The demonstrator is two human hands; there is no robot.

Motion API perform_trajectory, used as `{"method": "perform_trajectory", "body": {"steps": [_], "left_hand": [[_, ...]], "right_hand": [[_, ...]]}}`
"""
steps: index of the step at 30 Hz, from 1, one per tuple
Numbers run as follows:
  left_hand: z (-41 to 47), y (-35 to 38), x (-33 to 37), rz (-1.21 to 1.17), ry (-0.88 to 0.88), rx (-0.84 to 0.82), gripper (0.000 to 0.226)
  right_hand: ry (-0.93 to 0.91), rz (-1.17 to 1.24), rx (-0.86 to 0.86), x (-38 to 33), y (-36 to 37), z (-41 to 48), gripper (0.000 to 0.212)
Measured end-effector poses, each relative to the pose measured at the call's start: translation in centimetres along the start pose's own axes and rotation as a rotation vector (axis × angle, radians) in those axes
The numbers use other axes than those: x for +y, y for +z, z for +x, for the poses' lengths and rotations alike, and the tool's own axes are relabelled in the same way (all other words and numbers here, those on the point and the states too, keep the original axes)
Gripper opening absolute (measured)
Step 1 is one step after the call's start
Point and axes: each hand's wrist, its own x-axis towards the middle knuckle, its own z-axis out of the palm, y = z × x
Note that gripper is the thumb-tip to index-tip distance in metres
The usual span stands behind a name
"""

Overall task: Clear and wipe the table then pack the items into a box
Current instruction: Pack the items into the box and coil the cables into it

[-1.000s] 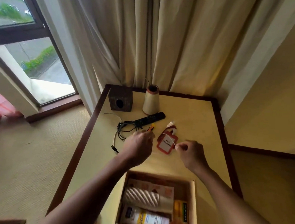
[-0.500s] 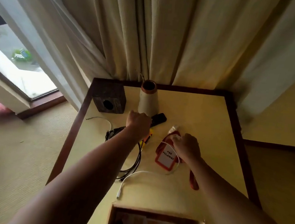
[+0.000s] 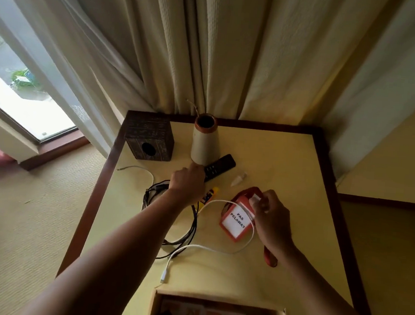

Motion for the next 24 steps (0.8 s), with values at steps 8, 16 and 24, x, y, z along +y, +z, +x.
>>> {"method": "perform_trajectory", "body": {"steps": [8, 16, 24], "left_hand": [[-9.1, -4.9, 1.2, -0.345, 0.207, 0.457, 0.037], [-26.0, -6.9, 1.6, -0.271, 0.438, 0.236, 0.058], [-30.2, 0.8, 1.3, 0.055, 0.503, 0.224, 0.076]], "right_hand": [[-0.327, 0.127, 0.258, -3.6, -4.2, -6.8, 0.009], [-0.159, 0.395, 0.373, -2.2, -6.0, -17.1, 0.028], [-0.073, 0.258, 0.419, 0.9, -4.6, -21.7, 0.015]]}}
